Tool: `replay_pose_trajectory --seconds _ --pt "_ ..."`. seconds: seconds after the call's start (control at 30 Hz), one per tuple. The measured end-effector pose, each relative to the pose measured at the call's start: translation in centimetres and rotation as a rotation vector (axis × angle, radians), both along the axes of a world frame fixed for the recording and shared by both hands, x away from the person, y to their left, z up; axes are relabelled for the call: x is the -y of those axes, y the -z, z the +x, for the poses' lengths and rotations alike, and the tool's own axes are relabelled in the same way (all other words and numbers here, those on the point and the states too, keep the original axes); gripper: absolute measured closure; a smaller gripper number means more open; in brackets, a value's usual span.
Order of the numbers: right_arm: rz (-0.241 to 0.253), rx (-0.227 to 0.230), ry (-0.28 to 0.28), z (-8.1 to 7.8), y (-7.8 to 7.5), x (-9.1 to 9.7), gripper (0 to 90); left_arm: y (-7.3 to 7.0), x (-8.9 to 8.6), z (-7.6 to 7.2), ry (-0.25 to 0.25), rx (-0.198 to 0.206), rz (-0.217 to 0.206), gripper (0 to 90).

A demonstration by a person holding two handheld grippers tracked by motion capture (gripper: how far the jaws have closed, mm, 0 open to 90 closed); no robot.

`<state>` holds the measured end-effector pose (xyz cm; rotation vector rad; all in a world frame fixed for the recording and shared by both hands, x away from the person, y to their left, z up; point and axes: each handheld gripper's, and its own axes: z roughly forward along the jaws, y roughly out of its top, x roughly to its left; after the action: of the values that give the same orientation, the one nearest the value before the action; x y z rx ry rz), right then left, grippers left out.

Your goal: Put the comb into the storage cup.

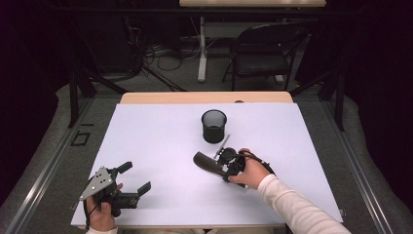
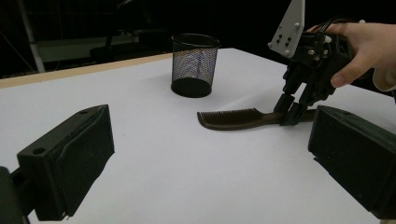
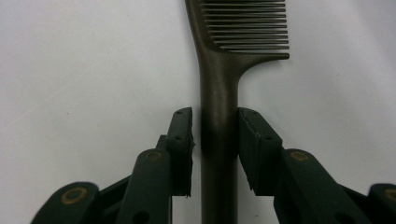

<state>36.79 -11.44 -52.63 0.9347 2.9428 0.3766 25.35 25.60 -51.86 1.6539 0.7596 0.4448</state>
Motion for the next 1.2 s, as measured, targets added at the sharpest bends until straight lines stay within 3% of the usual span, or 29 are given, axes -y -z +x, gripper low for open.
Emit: replay_pose_trajectory --seconds 0.37,1.2 --pt "-0.007 0.0 0.005 0.0 0.01 0.0 71.7 0.0 0.01 -0.01 0.0 0.0 0.0 0.4" --pt "0.005 -0.006 0.013 0.03 0.07 0.04 72.6 0.01 -0.01 0.02 0.002 -0.001 -0.001 0.4"
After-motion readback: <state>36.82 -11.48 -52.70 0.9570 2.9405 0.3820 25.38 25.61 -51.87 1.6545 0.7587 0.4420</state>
